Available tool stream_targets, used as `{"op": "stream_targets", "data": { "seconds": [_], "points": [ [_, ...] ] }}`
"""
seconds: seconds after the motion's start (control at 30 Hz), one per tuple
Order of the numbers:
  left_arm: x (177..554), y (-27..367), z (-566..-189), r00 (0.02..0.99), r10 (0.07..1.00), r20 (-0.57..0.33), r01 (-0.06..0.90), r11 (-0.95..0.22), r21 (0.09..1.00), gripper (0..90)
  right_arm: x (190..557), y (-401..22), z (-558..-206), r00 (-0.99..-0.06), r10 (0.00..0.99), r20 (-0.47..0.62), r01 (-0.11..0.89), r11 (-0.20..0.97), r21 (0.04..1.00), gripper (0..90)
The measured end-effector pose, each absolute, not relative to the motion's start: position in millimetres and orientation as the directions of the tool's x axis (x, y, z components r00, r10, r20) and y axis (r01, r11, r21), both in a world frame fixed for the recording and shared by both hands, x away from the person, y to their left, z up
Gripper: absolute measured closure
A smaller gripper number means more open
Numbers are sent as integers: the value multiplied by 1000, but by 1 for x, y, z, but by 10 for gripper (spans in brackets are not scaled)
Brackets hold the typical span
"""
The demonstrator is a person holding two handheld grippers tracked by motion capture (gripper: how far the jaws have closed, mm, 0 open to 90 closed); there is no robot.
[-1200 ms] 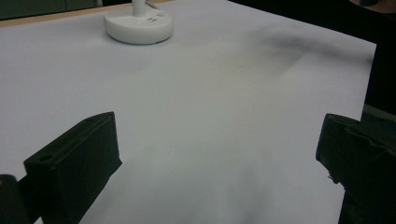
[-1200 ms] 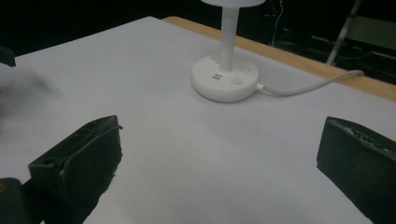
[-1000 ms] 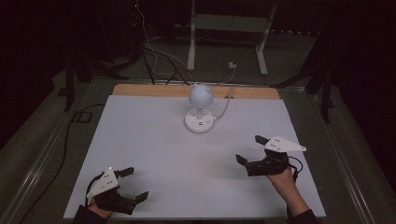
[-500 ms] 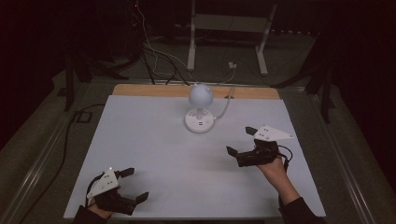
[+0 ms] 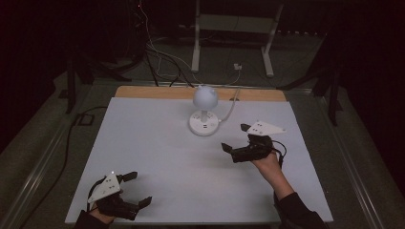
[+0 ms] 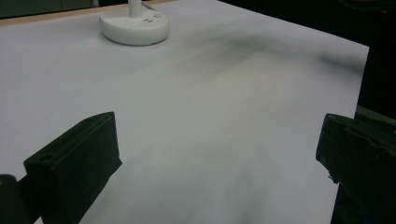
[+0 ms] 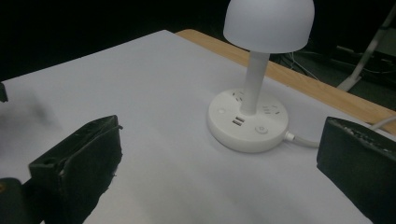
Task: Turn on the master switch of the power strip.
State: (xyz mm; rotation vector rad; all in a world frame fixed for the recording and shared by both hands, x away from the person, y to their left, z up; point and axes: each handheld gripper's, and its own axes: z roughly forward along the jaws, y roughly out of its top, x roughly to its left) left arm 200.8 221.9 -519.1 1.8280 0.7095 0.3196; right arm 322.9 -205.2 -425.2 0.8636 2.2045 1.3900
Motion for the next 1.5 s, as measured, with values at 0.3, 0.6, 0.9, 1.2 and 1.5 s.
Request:
{"op": "stream_targets", "data": {
  "seconds": [0.3, 0.6, 0.9, 1.2, 1.5],
  "points": [
    [201, 222, -519, 786, 606, -119, 313, -225, 923, 1, 335, -197, -430, -730, 683, 2, 301, 319, 899, 0],
    [201, 222, -519, 789, 604, -116, 312, -230, 922, 1, 346, -190, -441, -725, 689, -17, 300, 338, 892, 0],
    [201, 222, -519, 789, 603, -116, 312, -230, 922, 1, 358, -181, -453, -720, 694, -27, 303, 348, 887, 0],
    [200, 222, -519, 790, 602, -117, 310, -228, 923, 1, 368, -174, -462, -717, 697, -25, 310, 350, 884, 14],
    [200, 221, -519, 791, 601, -117, 309, -227, 924, 1, 377, -169, -472, -705, 709, -30, 327, 362, 873, 47]
  ]
}}
